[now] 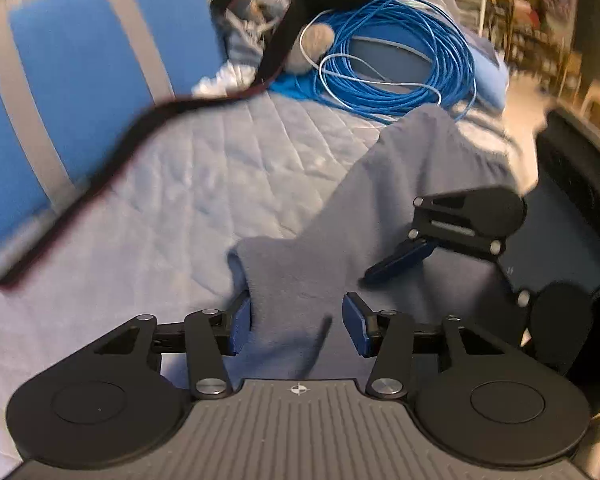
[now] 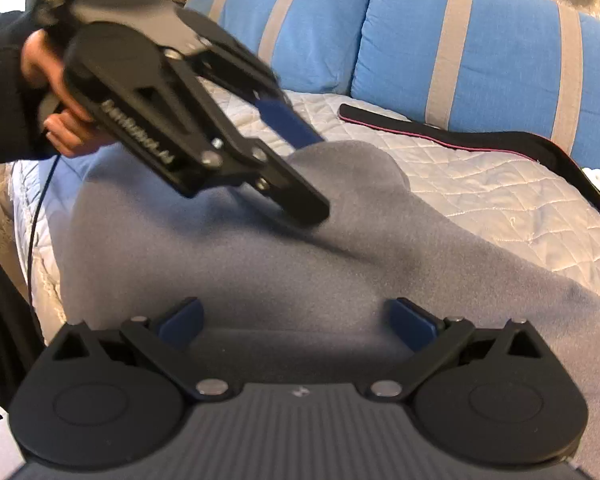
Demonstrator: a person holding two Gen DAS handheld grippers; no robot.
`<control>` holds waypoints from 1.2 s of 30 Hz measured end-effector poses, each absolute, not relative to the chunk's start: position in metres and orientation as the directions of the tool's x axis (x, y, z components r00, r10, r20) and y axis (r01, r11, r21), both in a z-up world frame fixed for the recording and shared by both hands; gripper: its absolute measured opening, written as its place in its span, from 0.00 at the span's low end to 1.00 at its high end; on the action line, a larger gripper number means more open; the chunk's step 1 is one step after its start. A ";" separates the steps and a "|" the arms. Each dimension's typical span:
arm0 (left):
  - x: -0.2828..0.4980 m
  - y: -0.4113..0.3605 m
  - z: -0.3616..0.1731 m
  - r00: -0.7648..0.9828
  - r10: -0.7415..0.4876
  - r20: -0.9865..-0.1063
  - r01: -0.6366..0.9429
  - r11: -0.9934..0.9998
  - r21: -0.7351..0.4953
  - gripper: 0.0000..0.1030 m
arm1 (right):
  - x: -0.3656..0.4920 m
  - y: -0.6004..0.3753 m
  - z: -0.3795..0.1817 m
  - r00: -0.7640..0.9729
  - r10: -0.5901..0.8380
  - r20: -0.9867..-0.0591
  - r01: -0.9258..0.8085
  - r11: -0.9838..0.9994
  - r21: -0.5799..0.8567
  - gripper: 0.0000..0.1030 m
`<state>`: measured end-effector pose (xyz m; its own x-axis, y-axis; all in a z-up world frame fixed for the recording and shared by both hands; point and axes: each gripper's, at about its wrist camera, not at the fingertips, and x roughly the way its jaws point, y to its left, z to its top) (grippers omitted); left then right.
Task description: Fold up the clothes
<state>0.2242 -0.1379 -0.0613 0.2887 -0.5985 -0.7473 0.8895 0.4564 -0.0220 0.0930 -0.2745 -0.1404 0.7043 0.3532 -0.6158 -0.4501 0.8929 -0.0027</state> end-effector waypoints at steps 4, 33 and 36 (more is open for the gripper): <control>0.259 -0.139 -0.068 0.153 -0.648 -0.746 0.874 0.441 -0.204 0.45 | 0.096 -0.274 -0.141 0.706 0.352 -0.615 -0.448 0.894 -0.003 1.00; 0.365 -0.135 -0.105 -0.138 -0.780 -0.611 0.539 0.459 -0.707 0.08 | 0.084 -0.274 -0.141 0.705 0.341 -0.621 -0.432 0.902 0.005 0.99; 0.364 -0.135 -0.101 -0.142 -0.767 -0.625 0.548 0.465 -0.695 0.08 | 0.084 -0.273 -0.140 0.703 0.342 -0.624 -0.433 0.901 0.006 0.99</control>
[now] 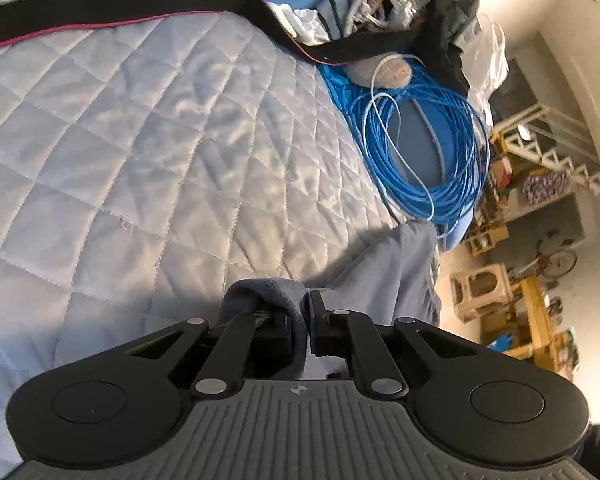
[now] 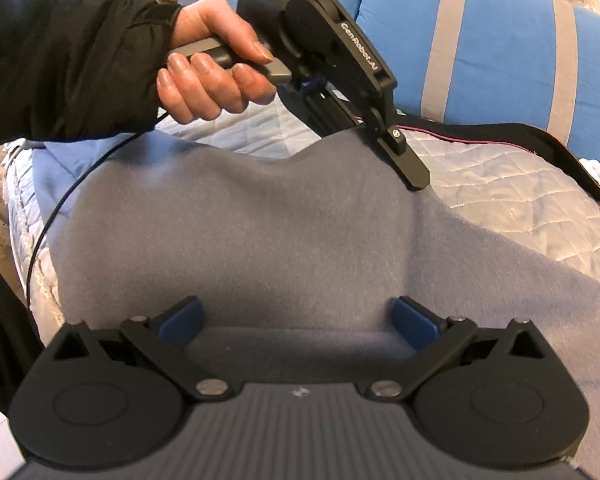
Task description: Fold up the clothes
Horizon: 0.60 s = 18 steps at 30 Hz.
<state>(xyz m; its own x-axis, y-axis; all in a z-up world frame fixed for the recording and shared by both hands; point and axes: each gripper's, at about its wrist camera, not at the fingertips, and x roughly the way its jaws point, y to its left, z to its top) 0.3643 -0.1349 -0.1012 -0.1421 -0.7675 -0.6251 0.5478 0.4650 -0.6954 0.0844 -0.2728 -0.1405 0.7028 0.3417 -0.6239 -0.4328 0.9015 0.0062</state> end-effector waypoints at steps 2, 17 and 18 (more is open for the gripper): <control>0.365 -0.135 -0.097 -0.143 -0.758 -0.636 0.554 0.471 -0.686 0.07 | 0.085 -0.272 -0.141 0.702 0.341 -0.625 -0.433 0.901 0.006 0.99; 0.346 -0.143 -0.082 0.100 -0.679 -0.727 0.704 0.564 -0.431 0.08 | 0.087 -0.267 -0.139 0.693 0.336 -0.638 -0.430 0.903 0.007 0.99; 0.348 -0.142 -0.084 0.089 -0.675 -0.733 0.692 0.571 -0.442 0.08 | 0.087 -0.267 -0.138 0.692 0.336 -0.639 -0.431 0.903 0.008 0.99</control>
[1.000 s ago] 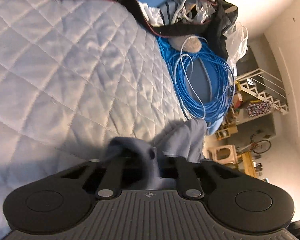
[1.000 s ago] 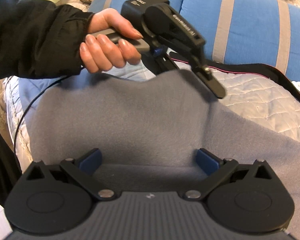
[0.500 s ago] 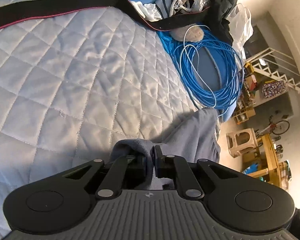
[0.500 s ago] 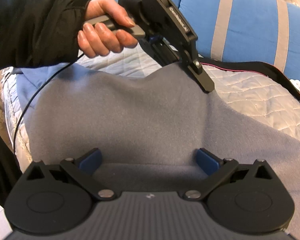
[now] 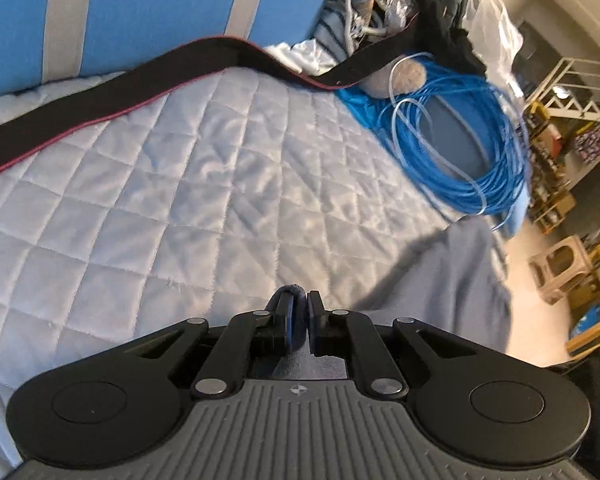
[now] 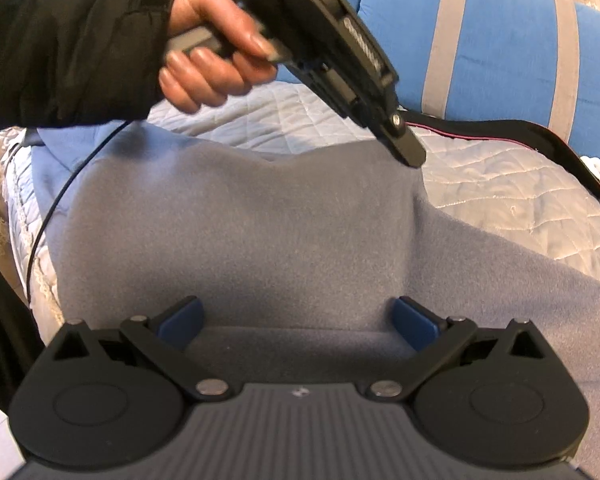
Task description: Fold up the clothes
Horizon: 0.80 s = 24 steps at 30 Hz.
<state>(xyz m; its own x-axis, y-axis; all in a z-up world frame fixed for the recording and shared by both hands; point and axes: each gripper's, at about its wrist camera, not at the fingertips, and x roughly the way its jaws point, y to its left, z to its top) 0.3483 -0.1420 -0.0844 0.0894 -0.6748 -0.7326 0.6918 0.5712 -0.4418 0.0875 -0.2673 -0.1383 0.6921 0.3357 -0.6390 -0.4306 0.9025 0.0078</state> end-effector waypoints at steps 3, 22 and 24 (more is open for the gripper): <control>0.356 -0.132 -0.086 0.043 -0.689 -0.724 0.638 0.576 -0.511 0.13 | 0.088 -0.267 -0.137 0.688 0.336 -0.643 -0.431 0.902 0.010 0.99; 0.308 -0.017 -0.071 0.128 -0.530 -0.838 0.655 0.680 -0.330 0.38 | 0.093 -0.267 -0.135 0.673 0.333 -0.661 -0.438 0.899 0.007 0.99; 0.302 -0.018 -0.071 0.151 -0.517 -0.842 0.676 0.676 -0.294 0.10 | 0.093 -0.266 -0.134 0.671 0.329 -0.664 -0.437 0.900 0.005 0.99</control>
